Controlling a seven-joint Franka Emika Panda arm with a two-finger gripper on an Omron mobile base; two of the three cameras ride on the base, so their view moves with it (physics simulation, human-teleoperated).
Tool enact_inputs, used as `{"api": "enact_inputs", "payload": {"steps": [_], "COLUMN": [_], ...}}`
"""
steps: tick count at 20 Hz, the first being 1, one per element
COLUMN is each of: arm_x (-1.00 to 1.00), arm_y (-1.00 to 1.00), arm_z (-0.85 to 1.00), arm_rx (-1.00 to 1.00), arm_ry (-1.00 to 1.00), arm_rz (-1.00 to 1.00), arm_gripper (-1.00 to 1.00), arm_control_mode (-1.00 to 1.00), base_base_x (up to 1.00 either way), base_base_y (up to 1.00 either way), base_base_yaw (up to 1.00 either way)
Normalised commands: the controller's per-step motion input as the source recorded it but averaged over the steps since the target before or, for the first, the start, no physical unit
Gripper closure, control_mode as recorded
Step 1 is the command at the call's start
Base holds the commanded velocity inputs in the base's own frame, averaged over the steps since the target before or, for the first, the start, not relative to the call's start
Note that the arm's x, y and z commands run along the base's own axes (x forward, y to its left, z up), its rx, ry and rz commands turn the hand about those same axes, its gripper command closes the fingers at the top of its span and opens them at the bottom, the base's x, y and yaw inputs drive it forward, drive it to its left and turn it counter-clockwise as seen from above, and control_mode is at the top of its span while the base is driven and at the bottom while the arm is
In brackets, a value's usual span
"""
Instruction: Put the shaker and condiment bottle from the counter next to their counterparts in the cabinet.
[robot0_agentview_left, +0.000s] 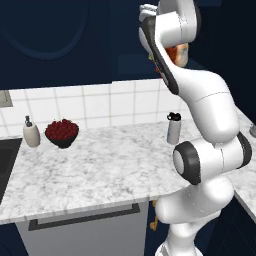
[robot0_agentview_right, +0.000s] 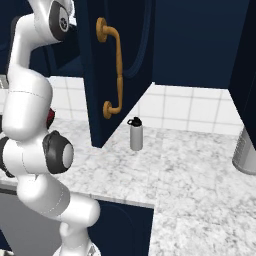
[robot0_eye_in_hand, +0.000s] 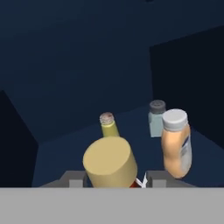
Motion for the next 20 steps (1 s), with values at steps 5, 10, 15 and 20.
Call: {"api": "enact_inputs", "payload": {"steps": [5, 10, 15, 20], "arm_x": [0.16, 0.31, 0.39, 0.24], "arm_y": [0.0, 0.0, 0.0, -0.02], "arm_z": [-0.05, 0.0, 0.03, 0.0], "arm_rx": [0.0, 0.0, 0.0, 0.0], "arm_ry": [-0.02, 0.0, 0.0, 0.0], "arm_rz": [0.0, 0.0, 0.0, 0.0], "arm_gripper": [1.0, 1.0, 1.0, 1.0], "arm_control_mode": [-1.0, -1.0, -1.0, -1.0], "base_base_x": [0.0, 0.0, 0.0, 0.0], "base_base_y": [0.0, 0.0, 0.0, 0.0], "base_base_yaw": [0.0, 0.0, 0.0, 0.0]}}
